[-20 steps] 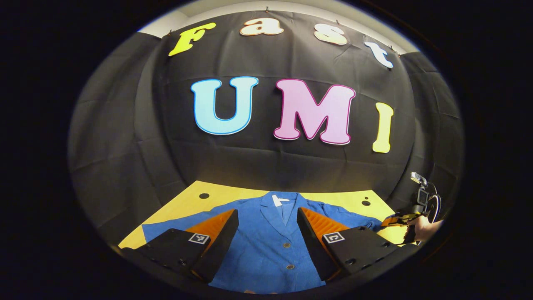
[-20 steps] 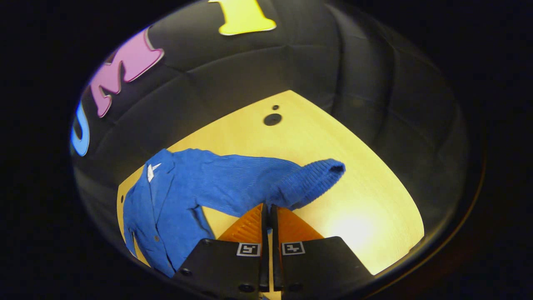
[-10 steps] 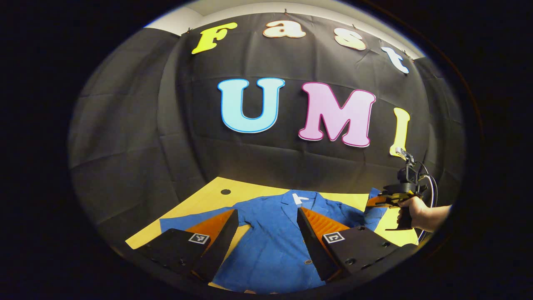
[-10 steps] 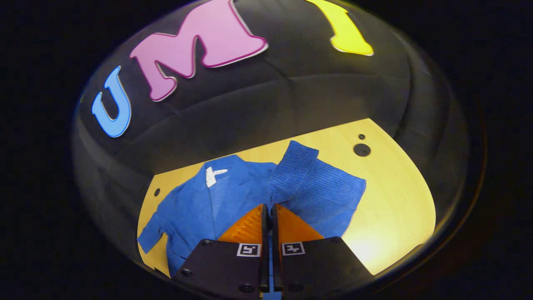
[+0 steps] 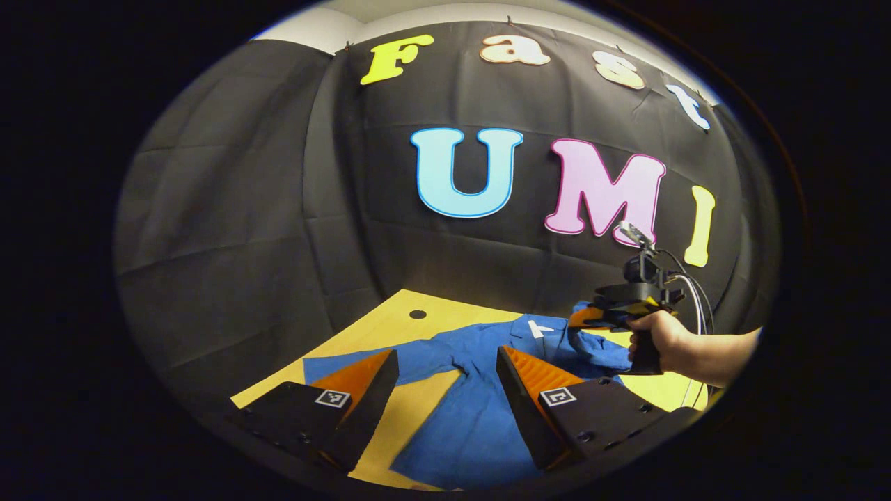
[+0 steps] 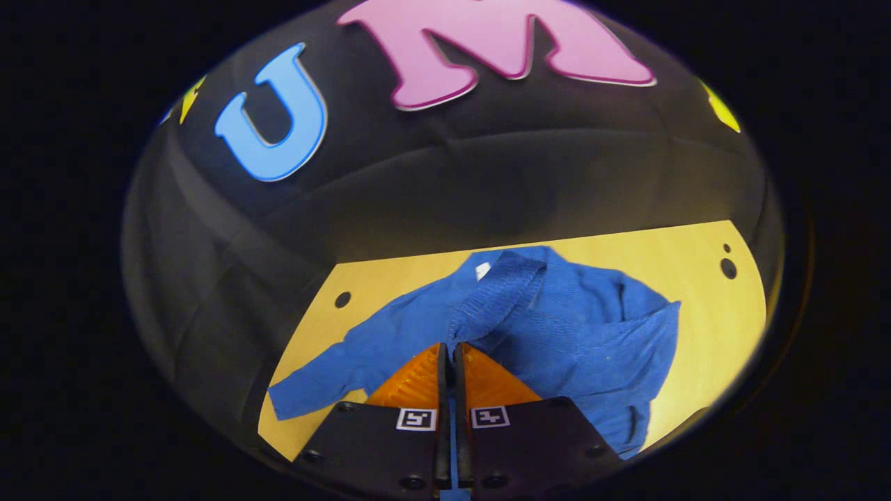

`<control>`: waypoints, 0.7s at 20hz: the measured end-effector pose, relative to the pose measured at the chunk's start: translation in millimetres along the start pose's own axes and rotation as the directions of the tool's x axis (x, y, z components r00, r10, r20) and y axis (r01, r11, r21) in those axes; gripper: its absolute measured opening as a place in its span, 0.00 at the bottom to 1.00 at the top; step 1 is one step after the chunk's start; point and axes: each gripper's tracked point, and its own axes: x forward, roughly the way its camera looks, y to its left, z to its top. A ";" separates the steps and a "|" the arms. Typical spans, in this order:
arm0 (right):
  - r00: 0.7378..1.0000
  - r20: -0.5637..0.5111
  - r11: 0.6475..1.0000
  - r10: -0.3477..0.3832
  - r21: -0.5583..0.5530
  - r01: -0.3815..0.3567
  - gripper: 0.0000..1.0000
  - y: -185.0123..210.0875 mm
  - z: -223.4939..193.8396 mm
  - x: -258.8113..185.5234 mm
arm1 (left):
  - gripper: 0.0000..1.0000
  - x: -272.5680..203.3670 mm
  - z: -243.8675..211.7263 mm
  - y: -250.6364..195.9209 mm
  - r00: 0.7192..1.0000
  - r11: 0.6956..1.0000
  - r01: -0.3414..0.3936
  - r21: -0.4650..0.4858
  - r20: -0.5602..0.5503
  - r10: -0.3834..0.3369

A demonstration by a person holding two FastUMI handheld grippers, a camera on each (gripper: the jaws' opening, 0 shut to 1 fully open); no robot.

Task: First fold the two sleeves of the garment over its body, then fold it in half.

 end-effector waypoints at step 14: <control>0.997 -0.076 1.000 0.005 -0.012 -0.006 0.89 50.1 -64.3 73.0 | 0.82 40.0 -43.3 83.4 0.989 0.990 -0.132 -0.059 -0.082 0.127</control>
